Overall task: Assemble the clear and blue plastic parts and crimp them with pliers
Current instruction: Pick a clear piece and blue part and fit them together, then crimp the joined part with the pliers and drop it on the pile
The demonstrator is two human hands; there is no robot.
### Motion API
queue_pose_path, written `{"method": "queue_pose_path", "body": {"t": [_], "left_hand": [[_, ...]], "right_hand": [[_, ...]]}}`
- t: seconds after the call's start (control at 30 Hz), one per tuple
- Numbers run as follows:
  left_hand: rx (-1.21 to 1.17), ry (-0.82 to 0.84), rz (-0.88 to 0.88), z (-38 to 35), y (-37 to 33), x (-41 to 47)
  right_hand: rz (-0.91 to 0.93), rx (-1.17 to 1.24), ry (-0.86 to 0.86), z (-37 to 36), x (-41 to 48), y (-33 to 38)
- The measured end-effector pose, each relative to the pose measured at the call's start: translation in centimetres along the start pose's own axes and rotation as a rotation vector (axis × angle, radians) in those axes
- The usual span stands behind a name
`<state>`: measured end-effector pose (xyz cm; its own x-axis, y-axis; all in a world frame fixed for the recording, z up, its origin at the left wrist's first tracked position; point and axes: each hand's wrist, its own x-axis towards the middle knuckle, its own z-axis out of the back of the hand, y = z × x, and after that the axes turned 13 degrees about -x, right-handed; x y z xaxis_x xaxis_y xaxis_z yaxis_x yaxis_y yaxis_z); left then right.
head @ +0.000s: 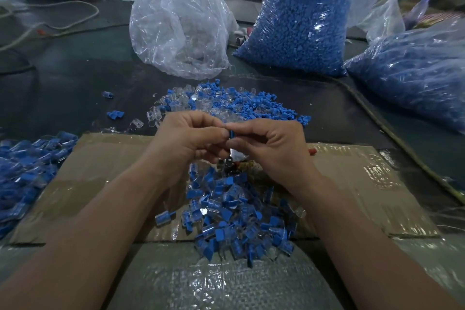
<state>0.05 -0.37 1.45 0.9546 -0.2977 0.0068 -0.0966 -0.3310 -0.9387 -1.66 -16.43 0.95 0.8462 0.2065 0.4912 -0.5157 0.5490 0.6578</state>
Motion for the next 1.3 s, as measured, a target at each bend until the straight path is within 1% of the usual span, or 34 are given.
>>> {"method": "queue_pose_path", "body": {"t": [0.2,0.4,0.57,0.73,0.83,0.97,1.13,1.2,1.3], "left_hand": [[0.004,0.008,0.028,0.0,-0.1,0.1],[0.059,-0.016,0.005,-0.1,0.3,0.0],[0.021,-0.011,0.013,-0.1,0.3,0.0],[-0.086,0.041,0.052,0.2,0.0,0.0],[-0.104,0.071,0.074,0.4,-0.2,0.1],[-0.069,0.047,0.058,0.2,-0.1,0.0],[0.011,-0.002,0.030,0.0,0.3,0.0],[0.026,-0.007,0.021,0.0,0.2,0.0],[-0.011,-0.035,0.008,0.1,0.0,0.1]], "right_hand": [[0.038,-0.077,0.025,0.2,0.1,-0.4],[0.079,-0.135,0.053,0.5,0.1,-0.3],[0.077,-0.130,0.055,0.7,0.1,-0.2],[0.096,-0.169,0.010,0.8,0.0,-0.3],[0.105,-0.198,0.011,0.9,0.0,-0.3],[0.110,-0.209,0.016,0.9,0.1,-0.2],[0.096,-0.233,0.064,0.8,0.1,0.0],[0.025,-0.246,0.114,1.4,0.2,0.0],[-0.219,-0.260,0.169,3.5,0.6,-0.7]]}}
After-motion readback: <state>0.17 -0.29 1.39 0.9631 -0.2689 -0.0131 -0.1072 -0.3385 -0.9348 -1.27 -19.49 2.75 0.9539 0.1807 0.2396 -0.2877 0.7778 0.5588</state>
